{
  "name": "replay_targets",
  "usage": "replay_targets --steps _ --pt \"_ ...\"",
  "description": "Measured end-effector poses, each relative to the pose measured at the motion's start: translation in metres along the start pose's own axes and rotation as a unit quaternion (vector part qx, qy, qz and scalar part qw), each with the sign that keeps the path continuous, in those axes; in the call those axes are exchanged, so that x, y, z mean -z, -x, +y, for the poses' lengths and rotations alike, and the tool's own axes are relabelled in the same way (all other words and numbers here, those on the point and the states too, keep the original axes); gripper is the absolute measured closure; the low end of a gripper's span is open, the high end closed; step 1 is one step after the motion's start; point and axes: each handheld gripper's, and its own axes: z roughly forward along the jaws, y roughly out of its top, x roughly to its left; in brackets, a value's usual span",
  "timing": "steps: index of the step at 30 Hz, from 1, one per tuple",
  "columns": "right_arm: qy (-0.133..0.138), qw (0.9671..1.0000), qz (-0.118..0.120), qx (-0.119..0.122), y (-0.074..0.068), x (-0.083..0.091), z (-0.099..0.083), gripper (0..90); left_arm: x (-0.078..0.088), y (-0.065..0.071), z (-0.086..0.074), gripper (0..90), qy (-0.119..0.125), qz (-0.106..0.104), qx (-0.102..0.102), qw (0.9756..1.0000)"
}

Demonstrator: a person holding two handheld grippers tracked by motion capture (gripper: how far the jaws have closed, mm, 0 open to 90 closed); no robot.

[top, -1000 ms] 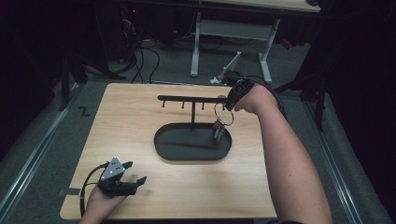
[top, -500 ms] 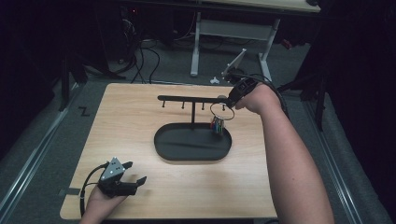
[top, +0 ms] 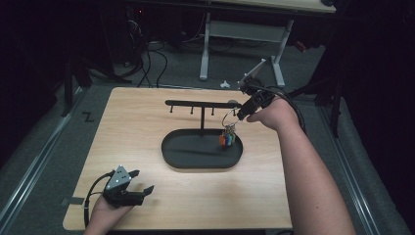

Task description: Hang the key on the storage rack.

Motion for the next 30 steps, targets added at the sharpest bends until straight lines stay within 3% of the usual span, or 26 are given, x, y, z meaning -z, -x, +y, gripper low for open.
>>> replay_targets --steps 13,25,30 --pt "0.005 0.9998 -0.005 -0.017 -0.001 -0.006 -0.026 40.6 -0.002 0.001 0.001 19.4 -0.003 -0.001 -0.003 1.0" --pt "0.003 0.9997 0.005 -0.024 -0.003 -0.034 -0.06 33.4 -0.003 0.002 0.001 19.4 -0.006 -0.001 -0.006 1.0" --pt "0.003 0.9992 0.012 -0.038 -0.002 -0.047 -0.074 31.5 -0.003 0.002 0.0 19.5 -0.007 -0.001 -0.007 1.0"
